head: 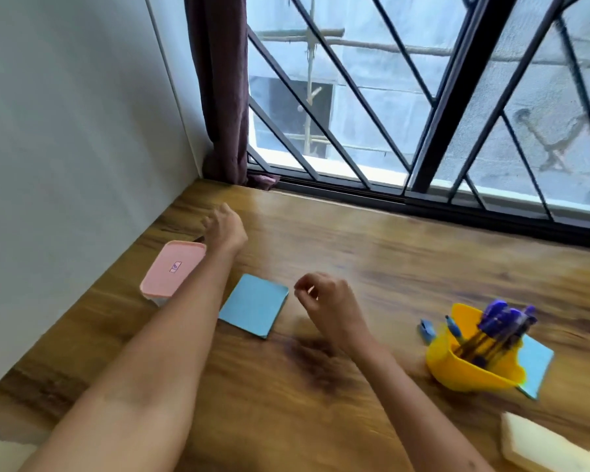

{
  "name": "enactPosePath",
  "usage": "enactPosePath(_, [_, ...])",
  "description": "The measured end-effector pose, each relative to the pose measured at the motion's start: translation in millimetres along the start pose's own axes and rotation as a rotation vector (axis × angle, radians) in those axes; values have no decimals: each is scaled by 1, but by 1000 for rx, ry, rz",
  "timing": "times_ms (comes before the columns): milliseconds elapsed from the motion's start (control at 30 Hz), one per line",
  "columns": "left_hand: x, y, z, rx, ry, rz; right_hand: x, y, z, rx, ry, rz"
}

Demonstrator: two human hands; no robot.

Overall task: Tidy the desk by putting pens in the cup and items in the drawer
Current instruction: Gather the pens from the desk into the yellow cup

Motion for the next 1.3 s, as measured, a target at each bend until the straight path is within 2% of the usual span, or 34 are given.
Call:
enactPosePath(133, [-7, -15, -18, -152, 68, -166, 8, -8, -6, -1, -3, 6])
enactPosePath(267, [1, -22, -13, -118, 1, -307, 17, -2, -5, 17, -22, 2])
enactPosePath(367, [13, -29, -3, -122, -17, -296, 22, 7, -3, 26, -27, 10])
enactPosePath(467, [30, -35, 11, -208, -15, -257, 27, 20, 2, 51, -21, 14])
enactPosePath(567, [68, -34, 32, -290, -146, -188, 29, 40, 9, 147, -33, 14])
enactPosePath(733, [158, -13, 73, -362, -385, 172, 37, 90, 30, 397, -68, -44])
enactPosePath(900, [233, 23, 164, -724, -512, 863, 55, 157, 65, 715, -126, -126])
enactPosePath(1033, [257, 16, 228, -873, -547, 1039, 104, 208, 90, 924, -328, -8])
enactPosePath(1133, [260, -5, 253, -857, -511, 996, 161, 223, 102, 833, -607, 117])
enactPosePath(1300, [251, -38, 266, -812, -524, 724, 241, 222, 119, 453, -873, 398])
Point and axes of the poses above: each hand's wrist, its own z-axis away from the middle knuckle, its own y-axis out of the back of the hand, x = y × z, the point moved 3 cm from there along -z, towards the middle knuckle, and after that the axes turned 10 degrees about z, right-handed, at the moved point
